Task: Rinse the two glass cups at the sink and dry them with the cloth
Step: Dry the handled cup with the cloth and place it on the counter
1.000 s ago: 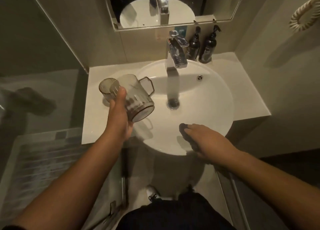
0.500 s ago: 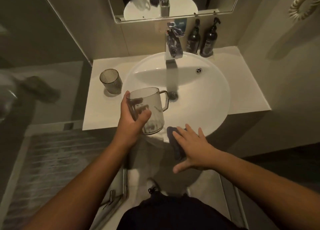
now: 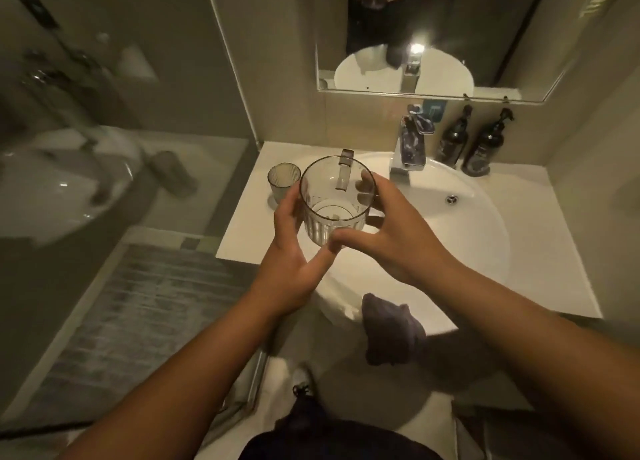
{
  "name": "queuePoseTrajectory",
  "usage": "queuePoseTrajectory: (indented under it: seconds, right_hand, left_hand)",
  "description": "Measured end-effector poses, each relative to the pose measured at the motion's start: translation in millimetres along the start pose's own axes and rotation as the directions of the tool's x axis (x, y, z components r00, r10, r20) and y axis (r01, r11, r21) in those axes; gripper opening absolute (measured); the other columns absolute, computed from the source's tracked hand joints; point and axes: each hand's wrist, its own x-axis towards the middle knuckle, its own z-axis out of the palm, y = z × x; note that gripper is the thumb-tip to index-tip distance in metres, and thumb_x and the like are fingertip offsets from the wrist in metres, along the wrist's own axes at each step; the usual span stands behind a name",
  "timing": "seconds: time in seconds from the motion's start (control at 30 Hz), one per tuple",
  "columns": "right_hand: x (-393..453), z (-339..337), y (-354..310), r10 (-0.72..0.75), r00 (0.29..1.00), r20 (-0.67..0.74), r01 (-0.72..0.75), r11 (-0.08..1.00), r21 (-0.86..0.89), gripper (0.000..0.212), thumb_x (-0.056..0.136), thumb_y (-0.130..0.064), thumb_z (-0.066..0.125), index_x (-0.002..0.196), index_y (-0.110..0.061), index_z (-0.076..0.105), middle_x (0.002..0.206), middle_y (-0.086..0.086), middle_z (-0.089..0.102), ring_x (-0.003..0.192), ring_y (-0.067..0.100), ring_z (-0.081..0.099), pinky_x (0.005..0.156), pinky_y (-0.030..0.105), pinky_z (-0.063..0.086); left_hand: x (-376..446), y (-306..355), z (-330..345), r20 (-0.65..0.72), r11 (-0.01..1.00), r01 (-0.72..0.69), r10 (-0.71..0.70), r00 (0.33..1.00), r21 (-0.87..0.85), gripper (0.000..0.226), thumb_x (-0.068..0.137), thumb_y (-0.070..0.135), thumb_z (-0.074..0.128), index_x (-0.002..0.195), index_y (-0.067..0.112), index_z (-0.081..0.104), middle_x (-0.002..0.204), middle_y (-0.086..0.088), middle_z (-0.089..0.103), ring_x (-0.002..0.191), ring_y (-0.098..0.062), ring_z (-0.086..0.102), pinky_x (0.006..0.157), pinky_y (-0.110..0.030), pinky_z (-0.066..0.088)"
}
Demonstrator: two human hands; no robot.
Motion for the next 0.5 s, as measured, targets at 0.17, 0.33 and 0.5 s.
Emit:
queuePoseTrajectory:
  seconds: [0.17, 0.33, 0.5]
  right_hand:
    - [73.7, 6.4, -5.0, -0.039, 0.999, -0.021, 0.039, 0.998, 0.041, 0.083, 0.068, -0.034, 0.084, 0.138, -0.022, 0.040, 0.133, -0.004, 0.051, 0.117, 0.008, 0.050, 0.091, 0.018, 0.047]
    - [173.0, 24.5, 1.6, -0.046, 0.997, -0.069, 0.048, 0.998, 0.027, 0.076, 0.071, -0.034, 0.083, 0.135, -0.023, 0.044, 0.119, -0.015, 0.051, 0.112, 0.005, 0.050, 0.099, 0.030, 0.045]
    - [257.7, 51.5, 25.2, 0.051, 0.993, -0.107, -0.048, 0.998, 0.028, 0.080, 0.072, -0.033, 0.084, 0.138, -0.017, 0.042, 0.118, -0.013, 0.047, 0.113, 0.007, 0.047, 0.095, 0.023, 0.037]
  left_hand:
    - [75.7, -16.8, -36.7, -0.016, 0.998, 0.025, -0.024, 1.000, 0.053, 0.083, 0.085, 0.035, 0.074, 0.152, 0.029, 0.025, 0.152, 0.010, 0.040, 0.141, -0.008, 0.041, 0.117, -0.036, 0.037]
    - [178.2, -53.1, -69.3, 0.040, 0.993, 0.038, -0.042, 0.998, 0.110, 0.075, 0.087, 0.020, 0.075, 0.143, 0.038, 0.030, 0.130, 0.024, 0.046, 0.121, 0.010, 0.045, 0.105, -0.017, 0.035]
    - [260.3, -111.6, -84.3, 0.106, 0.981, 0.100, -0.119, 0.987, 0.169, 0.087, 0.086, 0.024, 0.076, 0.155, 0.020, 0.024, 0.150, 0.008, 0.045, 0.135, -0.005, 0.043, 0.115, -0.035, 0.036]
